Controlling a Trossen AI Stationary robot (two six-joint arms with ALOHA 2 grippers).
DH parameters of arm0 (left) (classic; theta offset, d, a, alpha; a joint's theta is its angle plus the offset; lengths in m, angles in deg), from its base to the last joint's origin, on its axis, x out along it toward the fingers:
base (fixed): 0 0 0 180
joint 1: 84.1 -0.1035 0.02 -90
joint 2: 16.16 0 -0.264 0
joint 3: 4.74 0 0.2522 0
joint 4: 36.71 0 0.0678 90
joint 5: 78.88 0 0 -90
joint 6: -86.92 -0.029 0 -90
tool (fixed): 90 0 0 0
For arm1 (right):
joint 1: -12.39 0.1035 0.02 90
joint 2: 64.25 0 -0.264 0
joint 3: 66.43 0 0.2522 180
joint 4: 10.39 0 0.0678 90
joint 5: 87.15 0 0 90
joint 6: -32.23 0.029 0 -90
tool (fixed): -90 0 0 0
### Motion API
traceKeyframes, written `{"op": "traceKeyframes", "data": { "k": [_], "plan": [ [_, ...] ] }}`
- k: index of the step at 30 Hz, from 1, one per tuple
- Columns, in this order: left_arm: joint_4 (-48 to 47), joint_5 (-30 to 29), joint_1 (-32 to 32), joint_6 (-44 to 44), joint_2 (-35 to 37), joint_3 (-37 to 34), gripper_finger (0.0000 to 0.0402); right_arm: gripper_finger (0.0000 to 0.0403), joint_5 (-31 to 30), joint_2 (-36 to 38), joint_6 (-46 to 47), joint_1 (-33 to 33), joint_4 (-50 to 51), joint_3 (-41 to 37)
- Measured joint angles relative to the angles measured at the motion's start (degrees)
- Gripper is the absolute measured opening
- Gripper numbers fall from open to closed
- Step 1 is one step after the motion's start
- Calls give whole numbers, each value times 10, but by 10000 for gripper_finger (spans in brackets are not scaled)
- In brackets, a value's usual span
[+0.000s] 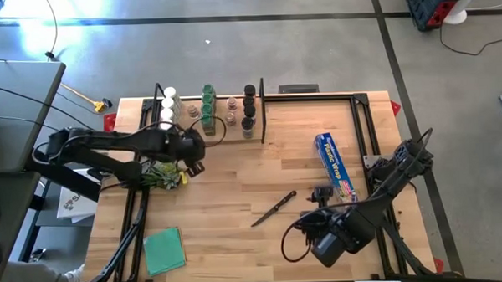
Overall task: Shelf spices
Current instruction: Put the brown lid seasoning bottle on the shelf
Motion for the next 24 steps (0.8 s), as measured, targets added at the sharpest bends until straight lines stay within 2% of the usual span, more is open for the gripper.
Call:
{"op": "traceKeyframes", "data": {
  "k": [7, 17, 24],
  "plan": [
    [77, 40, -105, -119, 30, -59, 161, 326, 15, 0, -1, -19, -16, 0],
    [121, 112, -256, -257, 26, -66, 161, 326, 23, 0, 0, -23, -26, 0],
    [163, 151, -318, -311, 3, -66, 161, 326, 37, 0, 0, -34, -29, 0]
  ]
}}
